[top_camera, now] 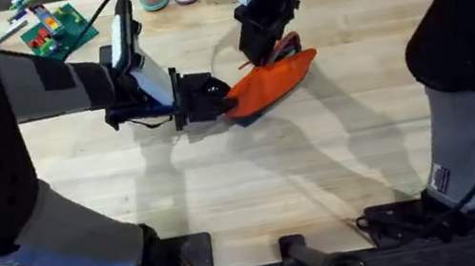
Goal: Unzip the bag, pick up the pens from the table one at a time and place them inside, then zip the bag closed.
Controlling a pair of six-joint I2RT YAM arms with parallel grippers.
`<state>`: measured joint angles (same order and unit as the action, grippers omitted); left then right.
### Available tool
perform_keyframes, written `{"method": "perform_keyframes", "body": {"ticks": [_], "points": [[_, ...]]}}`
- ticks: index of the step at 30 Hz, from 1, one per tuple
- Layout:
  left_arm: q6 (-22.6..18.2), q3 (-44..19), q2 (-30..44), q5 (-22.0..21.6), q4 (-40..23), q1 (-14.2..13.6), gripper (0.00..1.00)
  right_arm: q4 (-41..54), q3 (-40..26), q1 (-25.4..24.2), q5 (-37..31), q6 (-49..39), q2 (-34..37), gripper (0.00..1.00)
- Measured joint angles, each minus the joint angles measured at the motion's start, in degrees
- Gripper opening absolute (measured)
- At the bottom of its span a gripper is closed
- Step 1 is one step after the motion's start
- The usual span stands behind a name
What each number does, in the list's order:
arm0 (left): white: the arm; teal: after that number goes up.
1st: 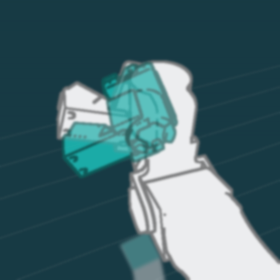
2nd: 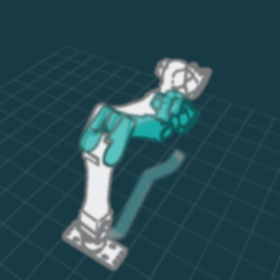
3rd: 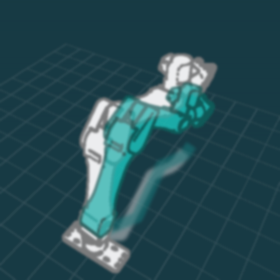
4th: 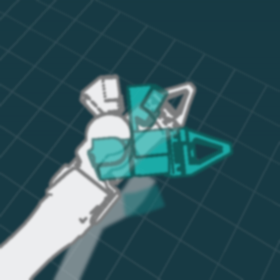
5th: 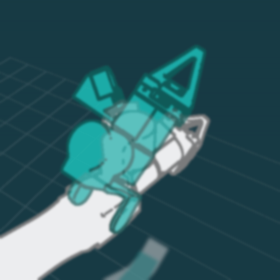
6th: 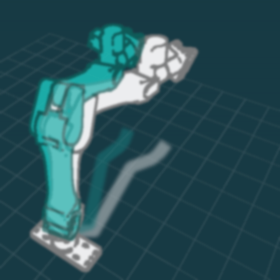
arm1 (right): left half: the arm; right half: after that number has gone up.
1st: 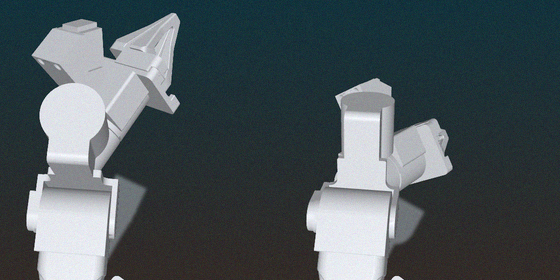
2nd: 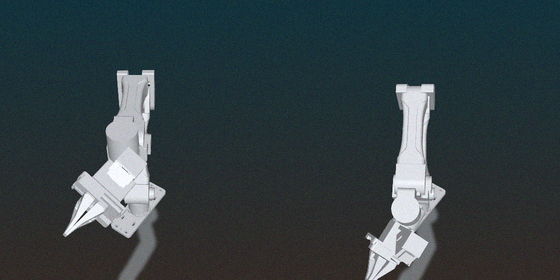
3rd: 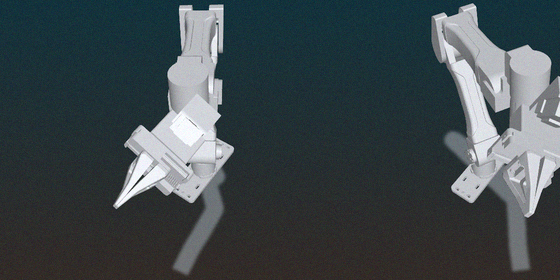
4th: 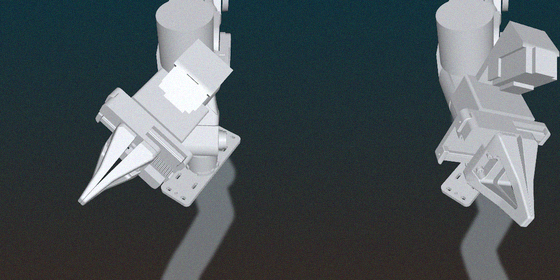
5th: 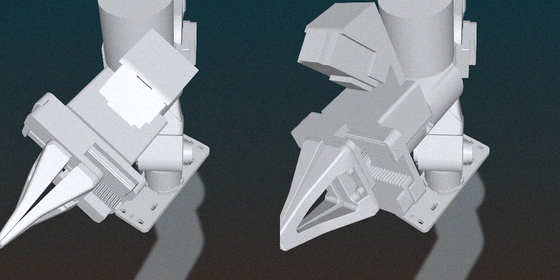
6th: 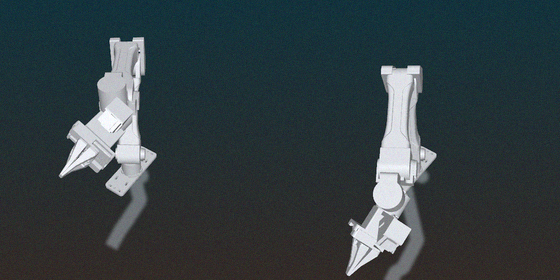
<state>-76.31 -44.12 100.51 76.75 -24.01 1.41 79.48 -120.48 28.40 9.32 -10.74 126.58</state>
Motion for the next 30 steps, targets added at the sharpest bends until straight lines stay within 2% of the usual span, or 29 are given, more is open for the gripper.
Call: {"method": "perform_keyframes", "body": {"ticks": [16, 30], "points": [[0.0, 0.0, 0.0, 0.07, 0.04, 0.02, 0.04, -0.41, 0.41, -0.66, 0.63, 0.04, -2.17, 0.037], [-0.01, -0.01, 0.0, 0.24, 0.04, 0.07, 0.04, 0.59, 0.77, -3.21, 1.18, -0.59, -3.74, 0.038]]}}
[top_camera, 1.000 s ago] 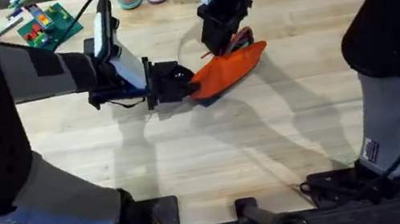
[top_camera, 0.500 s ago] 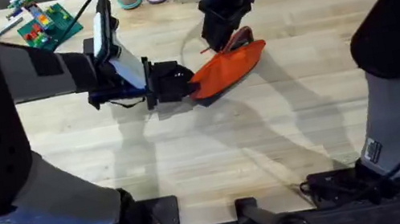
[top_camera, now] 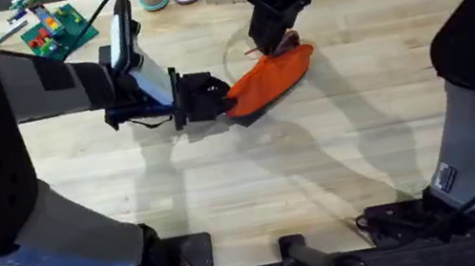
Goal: Unzip the bag, pick up the pens from the table one at a time and place them inside, then zip the bag closed.
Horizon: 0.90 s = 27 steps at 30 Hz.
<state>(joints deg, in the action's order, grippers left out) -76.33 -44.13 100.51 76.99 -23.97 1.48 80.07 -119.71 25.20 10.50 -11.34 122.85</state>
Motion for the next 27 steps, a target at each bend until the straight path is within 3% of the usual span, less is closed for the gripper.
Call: {"method": "perform_keyframes", "body": {"ticks": [27], "points": [[0.01, 0.01, 0.0, -0.02, -0.11, 0.0, 0.04, 0.13, 0.01, -6.62, -0.42, -3.79, -0.02, 0.037]]}}
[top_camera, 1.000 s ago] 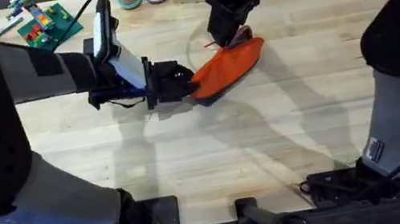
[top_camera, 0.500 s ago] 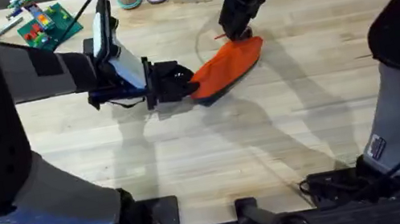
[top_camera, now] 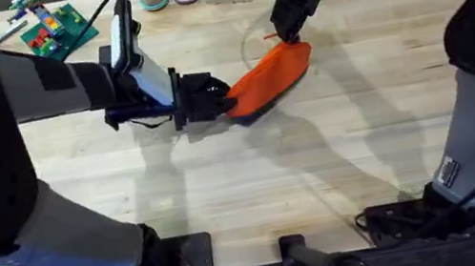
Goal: Unzip the bag, pick up the pens from the table one at a time and place them inside, then zip the bag closed.
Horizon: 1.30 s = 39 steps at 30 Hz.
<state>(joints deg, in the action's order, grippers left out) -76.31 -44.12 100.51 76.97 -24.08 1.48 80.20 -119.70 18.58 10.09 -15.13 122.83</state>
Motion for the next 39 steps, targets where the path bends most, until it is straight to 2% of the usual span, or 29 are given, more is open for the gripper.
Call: {"method": "perform_keyframes", "body": {"ticks": [23, 33, 39], "points": [[-0.02, 0.0, 0.0, -0.02, -0.13, -0.07, 0.039, -1.86, 2.14, -5.27, 0.48, -1.84, 0.0, 0.037], [-0.01, 0.0, 0.0, -0.04, 0.04, -0.21, 0.04, -1.92, 2.66, -7.83, 3.28, -2.62, 0.0, 0.038], [-0.02, 0.0, -0.01, -0.04, 0.07, -0.39, 0.039, -3.86, 5.73, -10.54, 5.2, -3.0, 0.0, 0.037]]}}
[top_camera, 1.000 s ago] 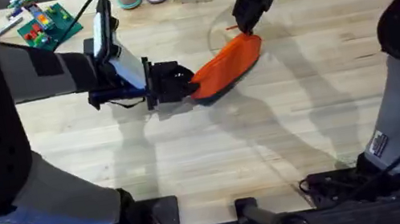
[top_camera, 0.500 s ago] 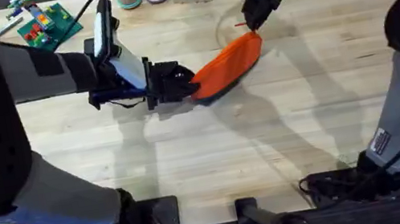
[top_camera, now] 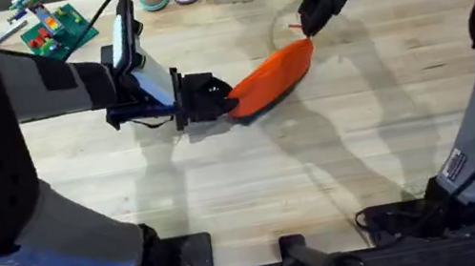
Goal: Unzip the bag, pick up the pens from the table one at a time and place them inside, then zip the bag closed.
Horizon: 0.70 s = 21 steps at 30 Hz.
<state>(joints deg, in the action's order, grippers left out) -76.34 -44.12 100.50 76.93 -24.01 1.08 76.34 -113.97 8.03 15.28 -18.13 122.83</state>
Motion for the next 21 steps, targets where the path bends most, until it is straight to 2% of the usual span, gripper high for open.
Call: {"method": "perform_keyframes", "body": {"ticks": [13, 21], "points": [[0.0, 0.0, 0.01, -0.02, -0.07, -0.12, 0.039, -7.59, 9.32, -2.45, 0.97, -0.3, -1.79, 0.037], [0.0, 0.0, 0.01, -0.02, 0.0, -0.2, 0.039, -8.22, 10.77, -4.99, 4.29, -0.35, -1.79, 0.037]]}}
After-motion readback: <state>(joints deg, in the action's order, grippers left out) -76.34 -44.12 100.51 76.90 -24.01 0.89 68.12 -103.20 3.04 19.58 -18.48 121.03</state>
